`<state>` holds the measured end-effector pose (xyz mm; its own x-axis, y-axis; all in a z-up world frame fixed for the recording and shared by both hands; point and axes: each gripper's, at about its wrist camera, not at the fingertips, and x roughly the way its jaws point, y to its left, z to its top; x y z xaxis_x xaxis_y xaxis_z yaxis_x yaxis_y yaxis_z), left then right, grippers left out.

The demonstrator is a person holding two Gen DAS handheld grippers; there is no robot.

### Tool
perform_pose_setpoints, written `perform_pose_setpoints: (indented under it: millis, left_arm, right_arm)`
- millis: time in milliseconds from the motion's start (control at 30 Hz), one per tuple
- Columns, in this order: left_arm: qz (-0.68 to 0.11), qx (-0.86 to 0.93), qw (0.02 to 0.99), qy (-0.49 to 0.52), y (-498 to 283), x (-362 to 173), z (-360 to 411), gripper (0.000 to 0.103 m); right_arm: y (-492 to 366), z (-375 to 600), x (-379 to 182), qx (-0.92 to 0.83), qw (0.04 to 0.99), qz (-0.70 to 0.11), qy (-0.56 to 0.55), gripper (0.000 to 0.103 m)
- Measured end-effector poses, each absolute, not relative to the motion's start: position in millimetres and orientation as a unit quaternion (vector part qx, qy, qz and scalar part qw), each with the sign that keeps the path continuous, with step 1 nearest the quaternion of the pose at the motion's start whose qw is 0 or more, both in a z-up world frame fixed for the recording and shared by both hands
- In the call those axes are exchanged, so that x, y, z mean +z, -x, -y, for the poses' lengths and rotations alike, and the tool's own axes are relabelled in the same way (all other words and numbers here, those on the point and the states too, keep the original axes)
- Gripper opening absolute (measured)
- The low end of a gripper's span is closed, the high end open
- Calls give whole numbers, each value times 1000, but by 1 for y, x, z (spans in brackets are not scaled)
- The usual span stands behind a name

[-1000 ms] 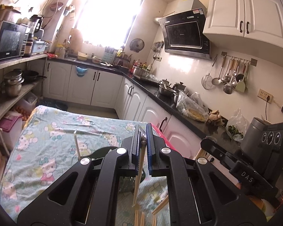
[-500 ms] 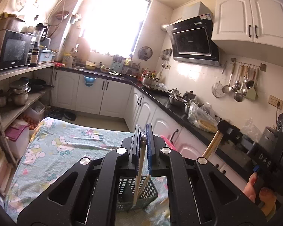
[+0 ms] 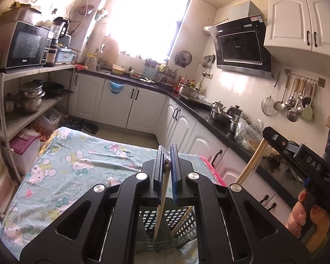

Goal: Organize utensils
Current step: 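Lift the chopsticks with both grippers and lower them into the caddy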

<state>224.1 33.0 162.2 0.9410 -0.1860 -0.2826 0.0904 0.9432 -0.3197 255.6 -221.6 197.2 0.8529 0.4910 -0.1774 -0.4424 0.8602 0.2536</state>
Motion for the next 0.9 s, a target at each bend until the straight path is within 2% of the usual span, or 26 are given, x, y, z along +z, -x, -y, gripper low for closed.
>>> perform_pose_setpoints:
  millis: [900]
  left_arm:
    - [-182,-87,965,170,-245,102,-28,3]
  right_arm:
    - [-281,210,140,222,964,-111,-100,7]
